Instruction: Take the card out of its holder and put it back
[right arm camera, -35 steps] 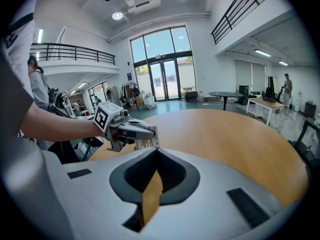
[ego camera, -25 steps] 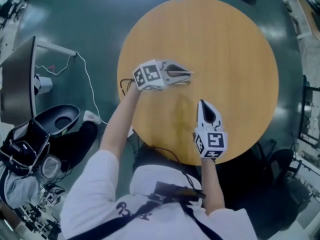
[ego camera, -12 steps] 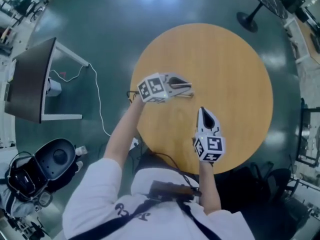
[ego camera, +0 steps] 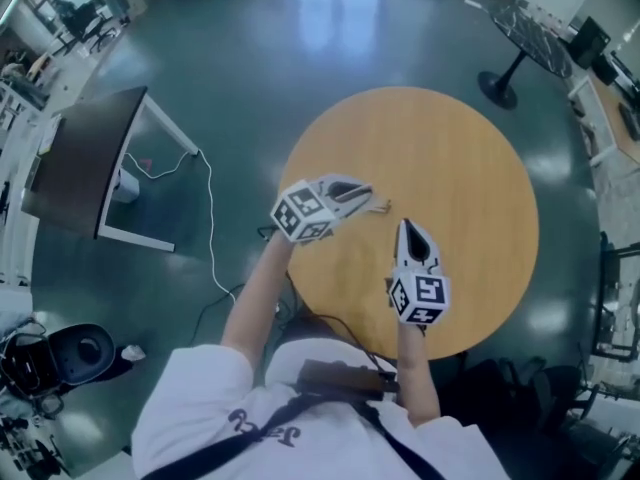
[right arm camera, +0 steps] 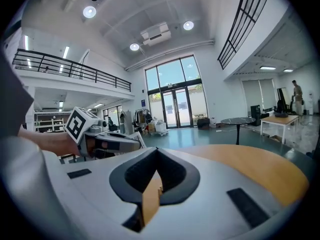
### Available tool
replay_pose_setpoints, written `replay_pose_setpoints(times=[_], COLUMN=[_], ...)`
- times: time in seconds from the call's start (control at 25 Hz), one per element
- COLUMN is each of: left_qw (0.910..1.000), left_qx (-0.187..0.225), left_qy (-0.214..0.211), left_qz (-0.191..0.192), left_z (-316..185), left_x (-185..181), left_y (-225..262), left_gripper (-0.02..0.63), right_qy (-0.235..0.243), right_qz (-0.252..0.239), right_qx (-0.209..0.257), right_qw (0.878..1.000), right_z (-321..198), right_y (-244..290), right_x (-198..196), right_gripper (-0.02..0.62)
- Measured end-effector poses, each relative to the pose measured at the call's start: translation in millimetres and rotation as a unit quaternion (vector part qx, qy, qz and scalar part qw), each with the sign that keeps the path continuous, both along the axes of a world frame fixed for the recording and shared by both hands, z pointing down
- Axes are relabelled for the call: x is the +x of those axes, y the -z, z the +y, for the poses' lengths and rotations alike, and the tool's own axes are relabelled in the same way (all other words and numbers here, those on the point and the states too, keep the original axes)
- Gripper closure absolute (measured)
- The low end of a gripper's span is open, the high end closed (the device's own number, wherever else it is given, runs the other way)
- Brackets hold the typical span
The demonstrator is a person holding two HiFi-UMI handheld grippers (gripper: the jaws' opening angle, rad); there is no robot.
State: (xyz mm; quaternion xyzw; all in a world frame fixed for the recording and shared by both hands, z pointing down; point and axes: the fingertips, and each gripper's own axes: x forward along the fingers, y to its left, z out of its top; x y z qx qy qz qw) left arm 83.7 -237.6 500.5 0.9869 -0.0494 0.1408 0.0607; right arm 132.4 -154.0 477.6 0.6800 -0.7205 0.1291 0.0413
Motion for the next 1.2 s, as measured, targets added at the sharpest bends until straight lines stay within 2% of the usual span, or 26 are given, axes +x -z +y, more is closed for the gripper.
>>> replay_pose_setpoints(times=[0.24, 0.48, 0.64, 0.88, 1.04, 1.2], left_qw=[0.9955, 0.9820, 0.9714, 0.9503, 0.9400, 0.9315], left_qx=[0.012, 0.020, 0.054, 0.087, 0.112, 0.117], left_qy=[0.089, 0.179, 0.218, 0.278, 0.304, 0.326], left_qz=[0.029, 0.058, 0.077, 0.109, 0.106, 0.113], left_z=[19.8, 40.9, 53.8, 61.0, 70.8, 77.2], left_x=[-22.3, -37.6, -48.7, -61.6, -67.0, -75.9], left_y=[37.5, 65.6, 78.8, 103.9, 106.1, 105.0], left_gripper=[0.578, 0.578, 0.580, 0.580, 0.580, 0.580], right_qy=[0.007, 0.014, 0.012, 0.011, 0.017, 0.022], right_qz=[0.001, 0.004, 0.007, 0.012, 0.022, 0.028], right_qx=[0.031, 0.064, 0.084, 0.092, 0.095, 0.095], right_qw=[0.999, 0.998, 0.996, 0.996, 0.995, 0.995], right_z=[6.8, 11.7, 16.4, 21.4, 28.8, 33.1], right_y=[24.8, 46.8, 60.1, 69.2, 70.1, 69.7], right_x=[-6.4, -12.6, -16.4, -26.3, -35.2, -41.4], right_gripper=[0.577, 0.577, 0.577, 0.577, 0.577, 0.577])
